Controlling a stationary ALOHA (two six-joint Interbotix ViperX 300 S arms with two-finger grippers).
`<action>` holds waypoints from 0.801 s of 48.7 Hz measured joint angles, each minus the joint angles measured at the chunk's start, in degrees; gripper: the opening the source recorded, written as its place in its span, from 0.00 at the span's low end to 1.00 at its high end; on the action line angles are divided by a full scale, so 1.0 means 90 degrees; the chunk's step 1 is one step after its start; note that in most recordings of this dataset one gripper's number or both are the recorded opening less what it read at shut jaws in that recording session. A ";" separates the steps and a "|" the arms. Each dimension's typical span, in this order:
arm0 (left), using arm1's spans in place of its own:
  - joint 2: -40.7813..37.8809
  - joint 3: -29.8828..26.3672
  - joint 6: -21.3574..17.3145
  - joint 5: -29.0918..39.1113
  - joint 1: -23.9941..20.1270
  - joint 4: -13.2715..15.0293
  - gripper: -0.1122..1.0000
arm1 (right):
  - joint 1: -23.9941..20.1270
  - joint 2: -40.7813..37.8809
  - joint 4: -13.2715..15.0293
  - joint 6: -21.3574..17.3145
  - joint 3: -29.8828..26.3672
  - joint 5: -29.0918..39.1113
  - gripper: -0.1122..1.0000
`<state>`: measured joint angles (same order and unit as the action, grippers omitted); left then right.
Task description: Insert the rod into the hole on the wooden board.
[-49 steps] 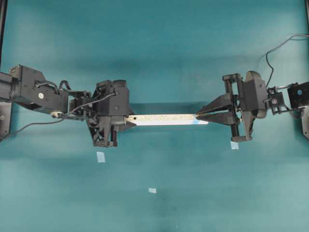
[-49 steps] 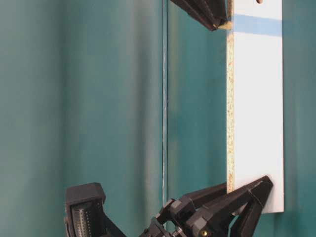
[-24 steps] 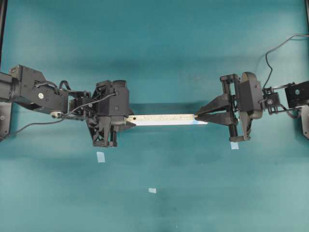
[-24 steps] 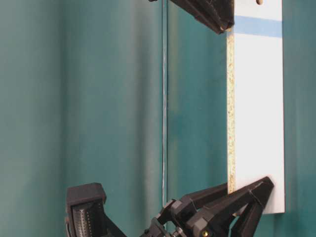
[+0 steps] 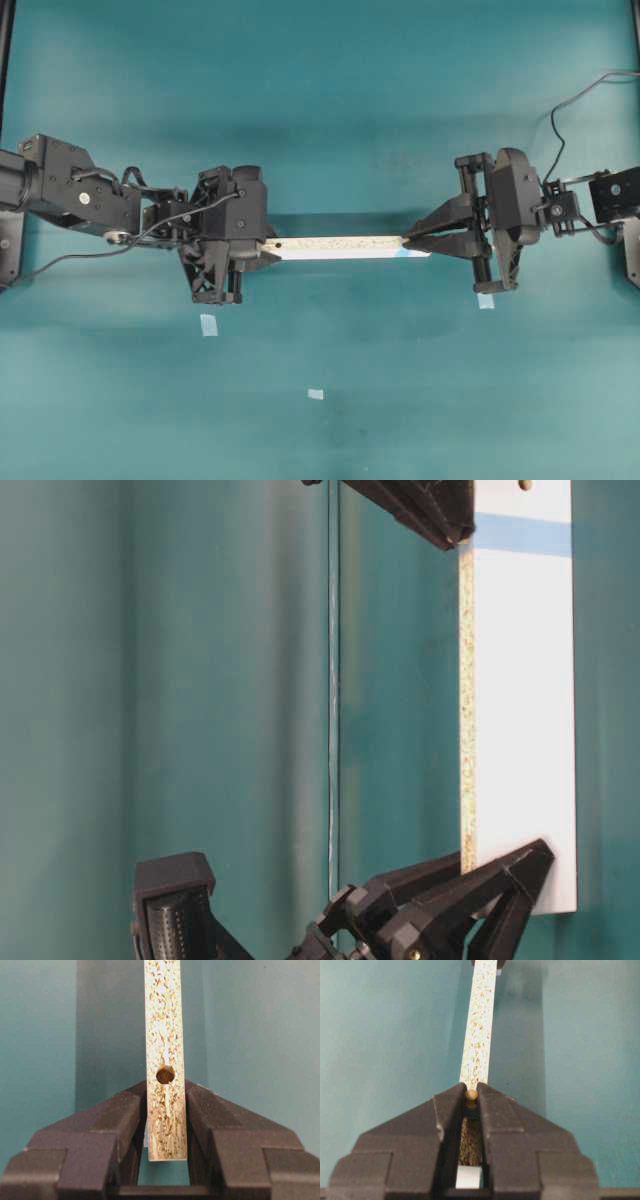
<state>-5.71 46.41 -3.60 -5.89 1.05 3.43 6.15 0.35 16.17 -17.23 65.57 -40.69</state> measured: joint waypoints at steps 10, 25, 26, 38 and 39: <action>0.0068 0.0029 0.0000 0.0020 0.0010 0.0000 0.88 | 0.0000 0.0107 0.0000 -0.0186 -0.0098 0.0254 0.21; 0.0068 0.0029 0.0000 0.0020 0.0010 0.0000 0.89 | -0.0039 0.0186 0.0010 -0.0205 -0.0322 0.0850 0.44; 0.0078 0.0029 0.0000 0.0029 0.0010 0.0000 0.88 | -0.0029 0.0186 0.0010 -0.0205 -0.0352 0.0889 0.50; 0.0078 0.0029 -0.0010 0.0020 0.0010 0.0000 0.88 | -0.0186 0.0420 0.0029 -0.0205 -0.0508 0.1563 0.95; 0.0078 0.0029 -0.0010 0.0020 0.0010 0.0000 0.88 | -0.0195 0.0469 0.0029 -0.0195 -0.0498 0.1621 0.95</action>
<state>-5.01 46.67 -3.69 -5.71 1.14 3.43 4.39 4.57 16.44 -18.98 61.08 -26.10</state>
